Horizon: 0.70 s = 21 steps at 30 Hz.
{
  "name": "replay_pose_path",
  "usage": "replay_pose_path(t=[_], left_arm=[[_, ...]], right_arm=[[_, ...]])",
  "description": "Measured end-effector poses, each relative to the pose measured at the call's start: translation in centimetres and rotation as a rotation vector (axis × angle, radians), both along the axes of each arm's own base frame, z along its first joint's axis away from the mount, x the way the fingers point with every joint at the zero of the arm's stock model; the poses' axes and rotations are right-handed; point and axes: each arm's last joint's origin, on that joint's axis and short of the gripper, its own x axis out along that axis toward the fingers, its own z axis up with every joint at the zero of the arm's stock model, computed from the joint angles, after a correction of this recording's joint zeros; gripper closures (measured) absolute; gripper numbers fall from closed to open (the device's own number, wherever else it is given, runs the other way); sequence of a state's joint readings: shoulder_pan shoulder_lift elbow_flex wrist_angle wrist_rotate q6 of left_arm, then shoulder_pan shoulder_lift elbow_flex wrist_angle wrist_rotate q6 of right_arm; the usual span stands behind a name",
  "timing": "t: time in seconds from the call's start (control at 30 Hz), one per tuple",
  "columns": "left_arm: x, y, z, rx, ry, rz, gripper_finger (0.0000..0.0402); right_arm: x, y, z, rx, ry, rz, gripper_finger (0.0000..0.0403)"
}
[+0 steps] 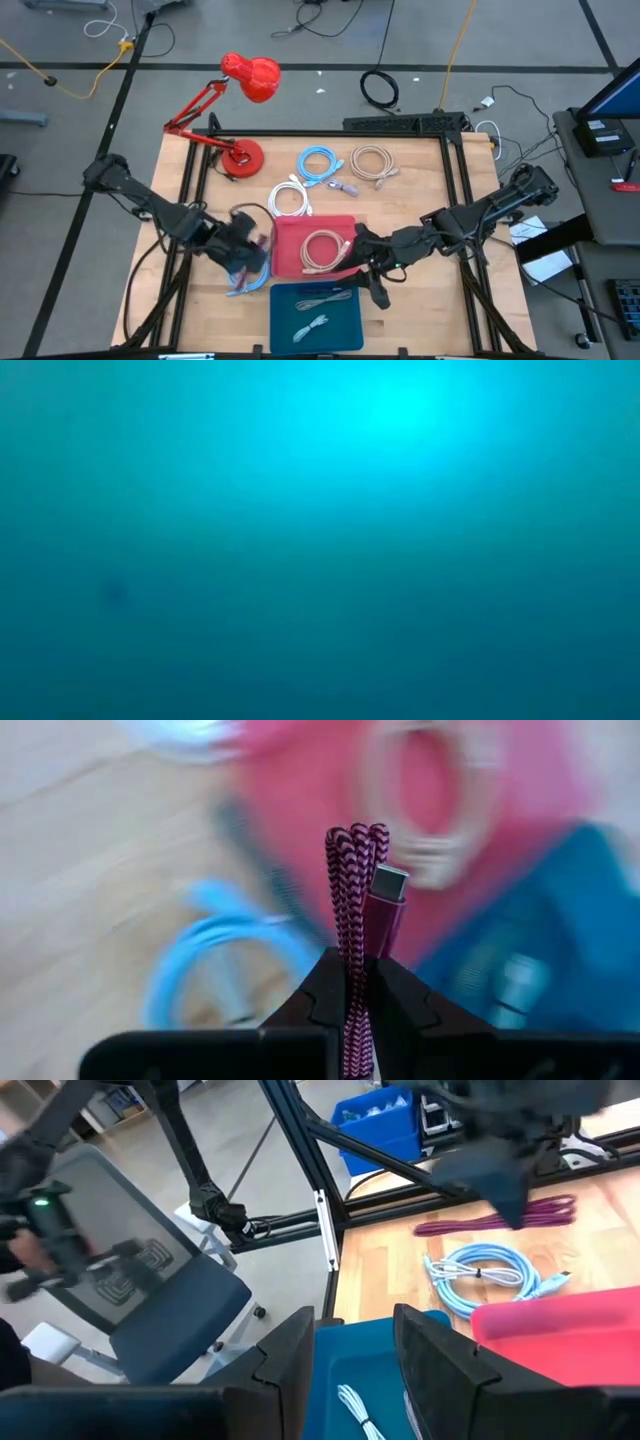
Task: Pick & Place USB Port
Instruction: Put the pink and black charger cable into the blue bin
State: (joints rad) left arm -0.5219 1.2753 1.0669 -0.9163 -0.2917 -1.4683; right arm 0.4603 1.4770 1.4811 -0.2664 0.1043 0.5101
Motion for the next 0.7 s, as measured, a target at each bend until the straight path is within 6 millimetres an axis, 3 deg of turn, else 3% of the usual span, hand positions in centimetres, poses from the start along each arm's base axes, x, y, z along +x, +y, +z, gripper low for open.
replay_pose_path(t=[0.13, 0.37, 0.7], left_arm=[[3.7, -2.8, 1.6, 0.059, -0.075, -0.259, 0.0381], [10.5, -7.5, 0.3, 0.175, 0.011, -0.714, 0.0381], [16.8, -8.7, -4.0, 0.254, 0.138, -1.007, 0.0381]], right_arm=[[-0.9, -0.5, 0.6, -0.020, -0.001, 0.004, 0.0273], [-3.5, -2.1, 1.9, -0.088, 0.031, -0.095, 0.0273], [-5.9, -3.6, 2.8, -0.114, 0.060, -0.197, 0.0273]])
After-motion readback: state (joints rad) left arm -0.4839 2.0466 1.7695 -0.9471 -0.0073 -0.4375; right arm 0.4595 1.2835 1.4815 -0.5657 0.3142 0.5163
